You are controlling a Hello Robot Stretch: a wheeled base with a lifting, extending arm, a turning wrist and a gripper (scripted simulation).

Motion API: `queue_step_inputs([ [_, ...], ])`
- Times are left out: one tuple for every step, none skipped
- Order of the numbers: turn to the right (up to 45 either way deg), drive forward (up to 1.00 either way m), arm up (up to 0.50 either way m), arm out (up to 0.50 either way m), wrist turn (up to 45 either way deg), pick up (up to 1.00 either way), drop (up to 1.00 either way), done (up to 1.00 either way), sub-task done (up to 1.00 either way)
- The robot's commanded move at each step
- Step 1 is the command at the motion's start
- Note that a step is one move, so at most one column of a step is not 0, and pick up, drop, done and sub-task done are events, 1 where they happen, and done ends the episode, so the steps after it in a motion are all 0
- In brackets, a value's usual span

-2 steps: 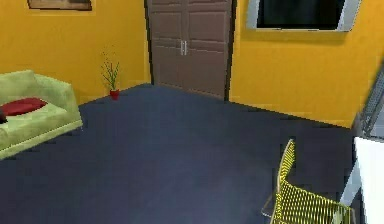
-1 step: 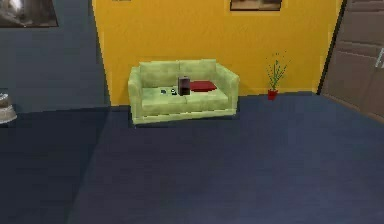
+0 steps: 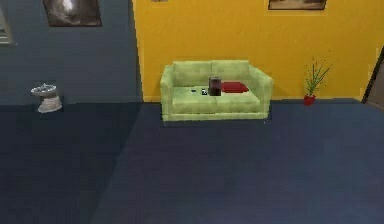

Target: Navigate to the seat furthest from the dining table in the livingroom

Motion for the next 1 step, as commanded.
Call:
queue_step_inputs([
  [0.0,1.00,0.00,0.00,0.0,0.00,0.00,0.00,0.00],
])
